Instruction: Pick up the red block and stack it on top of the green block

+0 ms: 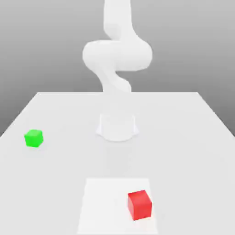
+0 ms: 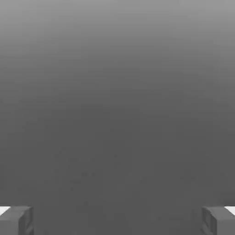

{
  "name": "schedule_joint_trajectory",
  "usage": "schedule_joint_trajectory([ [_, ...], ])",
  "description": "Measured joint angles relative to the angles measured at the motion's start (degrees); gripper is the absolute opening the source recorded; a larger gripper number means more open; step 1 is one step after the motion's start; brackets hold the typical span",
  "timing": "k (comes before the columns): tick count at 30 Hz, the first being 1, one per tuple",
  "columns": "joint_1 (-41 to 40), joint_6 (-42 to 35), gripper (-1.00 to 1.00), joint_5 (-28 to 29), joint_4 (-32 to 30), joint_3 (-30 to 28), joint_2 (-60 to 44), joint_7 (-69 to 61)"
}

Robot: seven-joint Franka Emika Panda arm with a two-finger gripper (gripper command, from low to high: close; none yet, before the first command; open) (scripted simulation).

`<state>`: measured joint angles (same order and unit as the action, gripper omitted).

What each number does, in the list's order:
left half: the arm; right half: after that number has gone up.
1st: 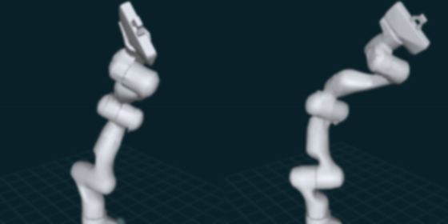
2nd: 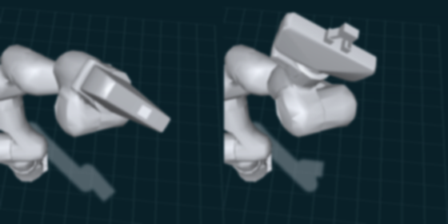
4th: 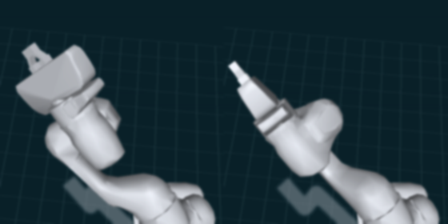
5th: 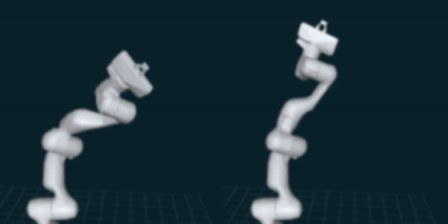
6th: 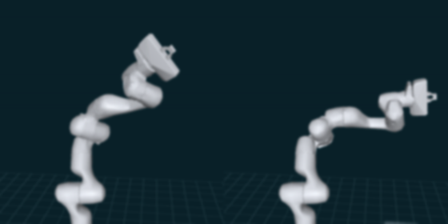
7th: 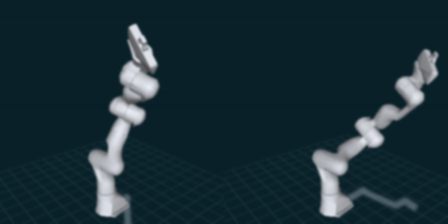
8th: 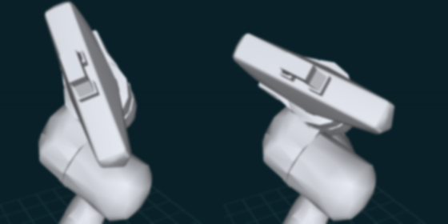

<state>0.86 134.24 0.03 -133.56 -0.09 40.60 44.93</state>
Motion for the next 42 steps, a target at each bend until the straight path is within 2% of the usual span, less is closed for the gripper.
schedule_joint_trajectory([
  [22, 5.35, 21.83, 0.00, 0.25, -15.52, 1.39, -46.05, -7.93],
  [27, 5.62, 30.00, 0.00, 0.99, -14.80, 1.09, -56.44, -7.69],
  [28, 5.69, 31.53, -1.00, 1.10, -14.54, 0.99, -58.24, -7.61],
  [35, 5.62, 31.78, -1.00, 1.26, -14.50, 1.05, -58.57, -7.48],
  [40, 5.13, 24.19, -1.00, 0.66, -15.85, 1.66, -49.64, -7.93],
  [42, 3.67, 22.68, -1.00, 0.64, -16.71, -0.18, -47.24, -6.43],
])
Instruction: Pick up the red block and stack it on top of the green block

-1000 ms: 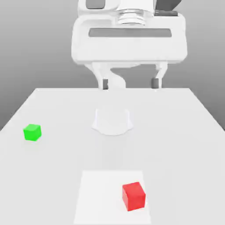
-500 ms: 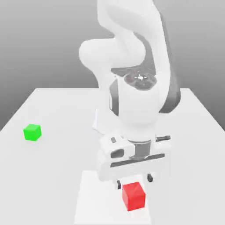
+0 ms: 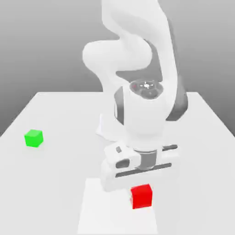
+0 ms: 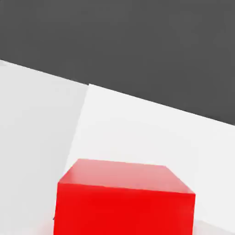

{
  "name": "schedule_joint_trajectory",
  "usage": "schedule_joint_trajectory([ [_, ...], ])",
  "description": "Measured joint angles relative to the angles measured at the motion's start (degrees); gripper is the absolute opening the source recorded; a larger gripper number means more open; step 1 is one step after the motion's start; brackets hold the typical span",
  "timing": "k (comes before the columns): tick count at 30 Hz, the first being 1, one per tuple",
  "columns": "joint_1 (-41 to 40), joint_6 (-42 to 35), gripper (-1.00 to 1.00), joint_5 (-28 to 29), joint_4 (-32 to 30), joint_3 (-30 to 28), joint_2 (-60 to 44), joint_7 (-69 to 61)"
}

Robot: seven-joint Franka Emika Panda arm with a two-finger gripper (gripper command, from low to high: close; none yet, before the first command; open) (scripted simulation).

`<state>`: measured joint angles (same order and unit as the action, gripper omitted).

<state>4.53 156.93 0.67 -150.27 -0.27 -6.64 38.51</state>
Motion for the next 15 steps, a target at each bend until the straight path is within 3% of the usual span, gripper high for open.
schedule_joint_trajectory([
  [15, -28.20, -2.32, -1.00, 5.67, -7.63, -14.86, 10.30, 22.49],
])
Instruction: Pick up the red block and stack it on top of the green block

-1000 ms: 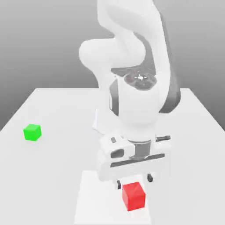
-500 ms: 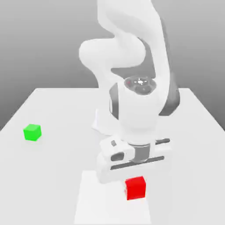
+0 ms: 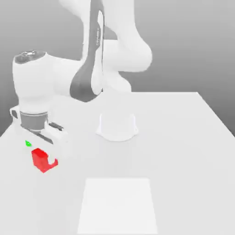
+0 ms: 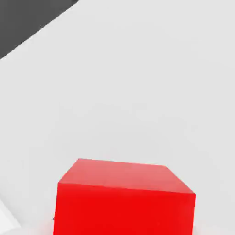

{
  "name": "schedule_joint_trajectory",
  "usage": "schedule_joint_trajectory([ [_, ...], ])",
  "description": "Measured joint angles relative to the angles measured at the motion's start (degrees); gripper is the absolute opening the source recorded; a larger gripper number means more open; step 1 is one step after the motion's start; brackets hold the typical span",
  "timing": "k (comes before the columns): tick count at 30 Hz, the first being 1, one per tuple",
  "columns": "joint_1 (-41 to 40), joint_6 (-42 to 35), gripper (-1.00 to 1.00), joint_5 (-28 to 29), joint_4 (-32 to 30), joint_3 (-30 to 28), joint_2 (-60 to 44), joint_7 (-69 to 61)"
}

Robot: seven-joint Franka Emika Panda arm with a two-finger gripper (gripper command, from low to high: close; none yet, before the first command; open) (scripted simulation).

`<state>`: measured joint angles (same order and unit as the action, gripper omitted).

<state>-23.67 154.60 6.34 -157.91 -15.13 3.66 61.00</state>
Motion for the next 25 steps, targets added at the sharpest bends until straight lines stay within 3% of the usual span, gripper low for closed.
schedule_joint_trajectory([
  [15, -26.34, -1.43, -1.00, 7.77, -7.38, -13.72, 9.44, 23.84],
  [19, -24.64, 5.26, -1.00, 1.91, -7.53, -15.55, 2.65, 20.51],
  [22, -22.80, 11.08, -1.00, -8.29, -7.42, -14.53, -4.02, 13.50],
  [23, -23.14, 12.44, 1.00, -11.49, -7.35, -13.32, -5.69, 11.25],
  [25, -23.10, 12.44, 1.00, -11.49, -7.35, -13.31, -5.69, 11.25],
])
